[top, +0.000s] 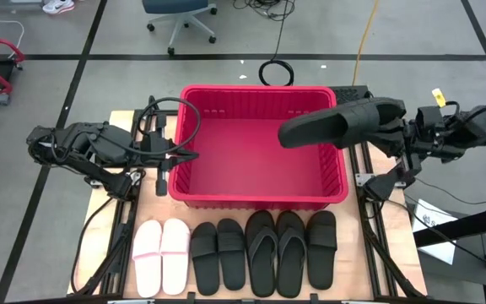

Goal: Pick and place slides into bin
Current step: Put the black slide into the red bin

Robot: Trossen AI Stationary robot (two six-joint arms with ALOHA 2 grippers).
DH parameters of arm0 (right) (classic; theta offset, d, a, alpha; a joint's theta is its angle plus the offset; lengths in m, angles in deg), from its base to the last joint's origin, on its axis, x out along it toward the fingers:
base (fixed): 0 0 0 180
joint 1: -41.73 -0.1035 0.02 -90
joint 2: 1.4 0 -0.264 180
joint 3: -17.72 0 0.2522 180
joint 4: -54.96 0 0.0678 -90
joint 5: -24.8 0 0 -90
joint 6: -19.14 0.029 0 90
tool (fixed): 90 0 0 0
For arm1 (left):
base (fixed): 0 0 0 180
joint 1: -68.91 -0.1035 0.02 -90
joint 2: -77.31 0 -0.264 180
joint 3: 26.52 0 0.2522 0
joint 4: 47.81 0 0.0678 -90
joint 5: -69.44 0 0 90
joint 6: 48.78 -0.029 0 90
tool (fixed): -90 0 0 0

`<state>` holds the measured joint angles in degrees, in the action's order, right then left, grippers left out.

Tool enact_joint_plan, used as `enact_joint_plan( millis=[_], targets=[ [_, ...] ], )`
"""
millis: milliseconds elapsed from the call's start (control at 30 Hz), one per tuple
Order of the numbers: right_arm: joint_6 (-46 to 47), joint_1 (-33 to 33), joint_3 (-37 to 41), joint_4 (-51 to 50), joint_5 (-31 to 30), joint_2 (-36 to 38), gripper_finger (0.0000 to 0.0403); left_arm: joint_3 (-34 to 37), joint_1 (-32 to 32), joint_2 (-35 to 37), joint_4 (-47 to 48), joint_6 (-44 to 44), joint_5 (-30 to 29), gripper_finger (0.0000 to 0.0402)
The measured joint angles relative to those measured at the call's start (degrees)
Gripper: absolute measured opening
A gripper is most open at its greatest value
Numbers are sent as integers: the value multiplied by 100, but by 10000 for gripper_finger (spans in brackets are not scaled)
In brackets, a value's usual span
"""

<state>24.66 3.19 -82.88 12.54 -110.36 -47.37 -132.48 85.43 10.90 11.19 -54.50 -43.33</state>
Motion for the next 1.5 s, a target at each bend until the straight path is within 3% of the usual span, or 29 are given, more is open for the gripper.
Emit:
enact_joint_plan(
  millis=[233, 500, 733, 1067, 1267, 1500],
  targets=[
    [-765, 555, -341, 319, -26, -609, 2, 0, -1, 0, -2, 31, 34, 7],
    [-643, 2012, -359, -112, 166, -1329, 2, 0, -1, 0, -2, 35, 32, 6],
    [-116, 3457, -357, -857, 2383, -1997, 2, 0, 1, 0, -2, 39, 31, 2],
    [-16, 5241, -358, -2758, 4615, -2497, 2, 0, -1, 0, -4, 39, 33, 2],
    [-519, 6048, -357, -3755, 5606, -3091, 2, 0, -1, 0, -4, 39, 34, 5],
    [-1192, 6587, -357, -4701, 6193, -3749, 2, 0, -1, 0, -4, 39, 34, 6]
  ],
)
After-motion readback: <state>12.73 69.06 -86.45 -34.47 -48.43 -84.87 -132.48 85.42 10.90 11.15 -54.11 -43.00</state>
